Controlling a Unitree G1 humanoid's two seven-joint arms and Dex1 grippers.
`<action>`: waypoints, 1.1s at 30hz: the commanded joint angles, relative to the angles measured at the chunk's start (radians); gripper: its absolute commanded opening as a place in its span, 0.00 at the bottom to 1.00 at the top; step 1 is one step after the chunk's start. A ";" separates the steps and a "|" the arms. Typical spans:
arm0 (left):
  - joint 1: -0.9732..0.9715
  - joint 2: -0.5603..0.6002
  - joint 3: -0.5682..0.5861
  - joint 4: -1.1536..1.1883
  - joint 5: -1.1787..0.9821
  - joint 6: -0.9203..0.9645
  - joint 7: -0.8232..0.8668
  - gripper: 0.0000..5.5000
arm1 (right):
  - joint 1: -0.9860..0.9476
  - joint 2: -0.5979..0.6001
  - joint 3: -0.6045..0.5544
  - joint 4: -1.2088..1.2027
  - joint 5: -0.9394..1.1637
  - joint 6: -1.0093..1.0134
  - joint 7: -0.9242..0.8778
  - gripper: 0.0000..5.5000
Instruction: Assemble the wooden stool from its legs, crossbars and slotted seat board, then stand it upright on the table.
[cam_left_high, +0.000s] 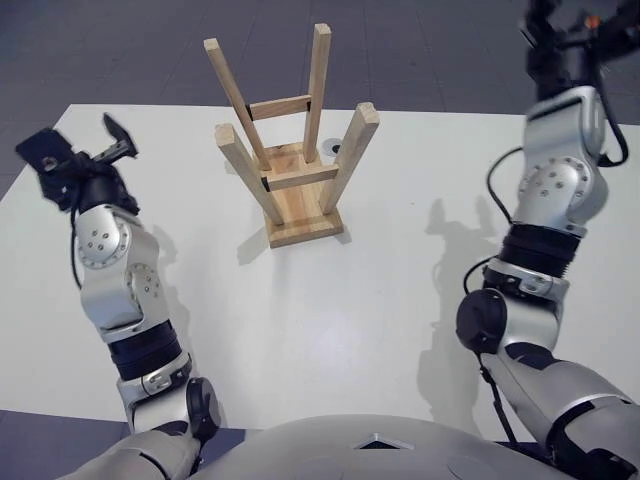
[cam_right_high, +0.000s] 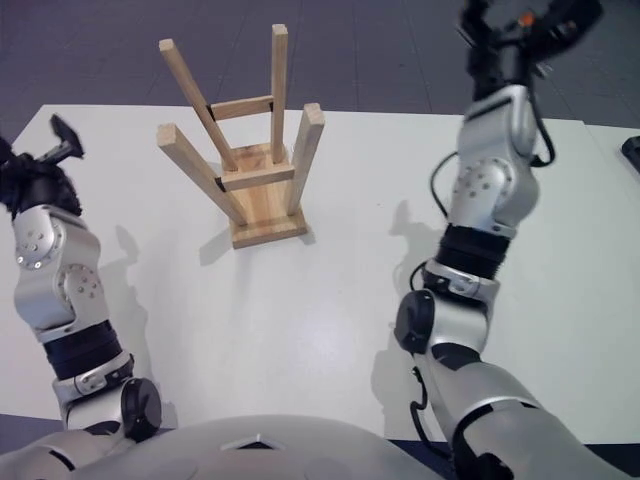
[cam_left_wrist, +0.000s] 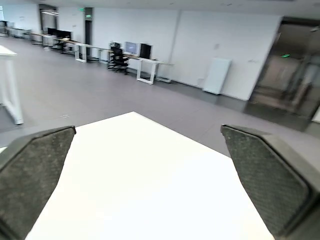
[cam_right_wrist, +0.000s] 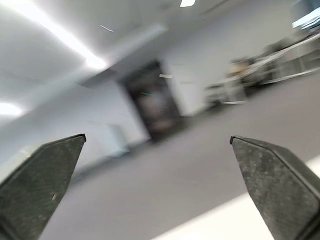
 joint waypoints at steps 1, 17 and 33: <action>0.026 0.004 -0.269 -0.169 0.015 0.045 -0.143 0.98 | 0.148 0.117 0.251 -0.085 -0.048 0.101 0.078 0.98; -0.019 -0.076 -0.306 0.146 0.156 0.045 -0.075 0.98 | 0.308 0.217 0.389 -0.147 -0.182 0.234 0.030 0.98; 0.033 0.097 -0.270 0.020 0.146 -0.121 -0.323 0.98 | -0.239 0.062 0.348 0.739 -0.282 -0.303 0.293 0.98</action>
